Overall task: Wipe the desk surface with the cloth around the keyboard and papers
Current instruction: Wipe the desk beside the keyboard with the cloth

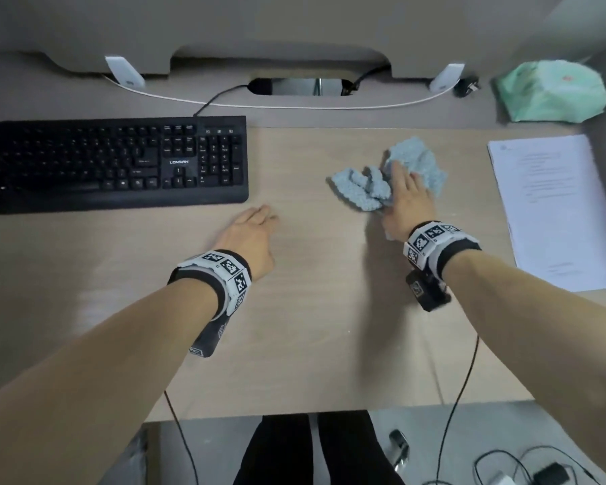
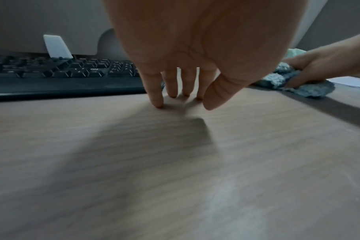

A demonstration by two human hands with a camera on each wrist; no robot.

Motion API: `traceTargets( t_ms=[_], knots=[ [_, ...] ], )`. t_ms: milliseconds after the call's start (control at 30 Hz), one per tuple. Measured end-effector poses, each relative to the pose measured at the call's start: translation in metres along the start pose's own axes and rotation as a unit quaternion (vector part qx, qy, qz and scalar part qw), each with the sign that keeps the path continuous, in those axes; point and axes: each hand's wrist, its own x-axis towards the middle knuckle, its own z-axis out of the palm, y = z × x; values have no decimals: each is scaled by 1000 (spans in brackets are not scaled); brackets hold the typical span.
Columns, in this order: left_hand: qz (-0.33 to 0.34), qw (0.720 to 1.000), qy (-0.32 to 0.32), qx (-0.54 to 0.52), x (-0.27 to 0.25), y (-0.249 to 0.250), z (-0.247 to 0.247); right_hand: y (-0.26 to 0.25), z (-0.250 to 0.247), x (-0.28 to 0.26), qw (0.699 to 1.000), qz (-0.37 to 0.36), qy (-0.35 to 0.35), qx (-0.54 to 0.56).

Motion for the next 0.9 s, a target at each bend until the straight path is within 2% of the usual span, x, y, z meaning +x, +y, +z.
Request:
traceTargets(
  t_ms=[67,167,233,267,333,467,567,633,733,767,833,900],
  knots=[
    [-7,1000,-10,-2,0,2,2,-26,4,5,1000,-2,-3,-11],
    [-22,1000,-3,-7,-3,9,2,-61,21,-16,990,-127,-45,-40],
    [-27,1000,-4,-8,-2,10,0,-61,29,-36,975,-205,-65,-52],
    [-28,1000,-6,-8,-1,10,0,-53,30,-41,972,-222,-60,-58],
    [-35,999,-7,-9,-2,13,0,-25,29,-43,980,-186,-46,-47],
    [-63,998,-7,2,-1,24,3,46,9,-33,1000,4,0,-23],
    [-80,997,-12,20,0,30,8,52,-2,-24,995,95,-10,-29],
    [-89,996,-12,28,-1,33,10,31,0,-26,996,79,-29,-27],
    [-86,995,-10,39,-1,33,8,20,13,-38,997,-54,-51,-33],
    [-81,996,-13,42,0,33,7,29,12,-40,996,-70,-52,-26],
    [-69,996,-23,47,-1,29,5,55,7,-39,999,-38,-12,-11],
    [-58,996,-29,63,-2,22,4,78,3,-34,998,49,28,10]
  ],
)
